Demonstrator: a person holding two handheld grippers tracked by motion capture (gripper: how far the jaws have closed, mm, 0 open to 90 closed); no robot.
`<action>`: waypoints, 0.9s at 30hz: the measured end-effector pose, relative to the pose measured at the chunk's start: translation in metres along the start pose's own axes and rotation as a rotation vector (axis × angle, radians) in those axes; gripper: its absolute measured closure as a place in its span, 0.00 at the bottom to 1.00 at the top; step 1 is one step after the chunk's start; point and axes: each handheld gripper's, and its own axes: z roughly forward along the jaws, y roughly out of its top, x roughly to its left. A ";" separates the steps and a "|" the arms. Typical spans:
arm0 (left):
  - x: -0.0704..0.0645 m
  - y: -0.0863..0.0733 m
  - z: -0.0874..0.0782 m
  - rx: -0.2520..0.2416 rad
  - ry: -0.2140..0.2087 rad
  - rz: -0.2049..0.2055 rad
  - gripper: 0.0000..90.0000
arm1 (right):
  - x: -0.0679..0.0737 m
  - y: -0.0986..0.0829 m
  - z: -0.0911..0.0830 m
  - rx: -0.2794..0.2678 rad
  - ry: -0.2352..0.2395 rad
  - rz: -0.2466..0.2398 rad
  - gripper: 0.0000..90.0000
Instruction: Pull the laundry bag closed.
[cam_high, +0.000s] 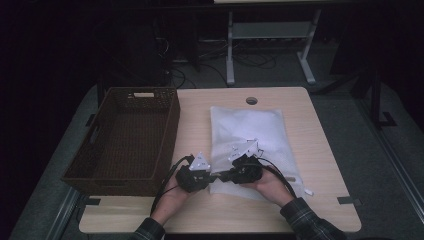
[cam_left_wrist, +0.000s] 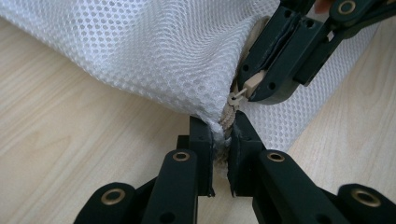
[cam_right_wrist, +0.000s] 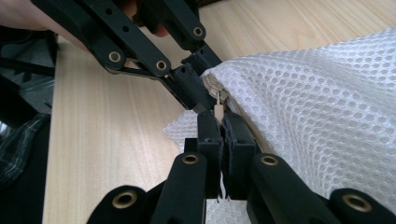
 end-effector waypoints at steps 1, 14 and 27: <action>0.000 0.000 0.000 0.003 0.000 -0.007 0.91 | 0.001 0.000 0.001 0.004 -0.012 -0.002 0.96; 0.006 -0.003 -0.003 -0.010 -0.011 -0.072 0.92 | -0.006 -0.006 -0.002 0.033 -0.080 0.034 0.96; 0.008 -0.005 -0.006 -0.023 -0.014 -0.106 0.92 | -0.012 -0.014 -0.012 0.033 -0.113 0.058 0.96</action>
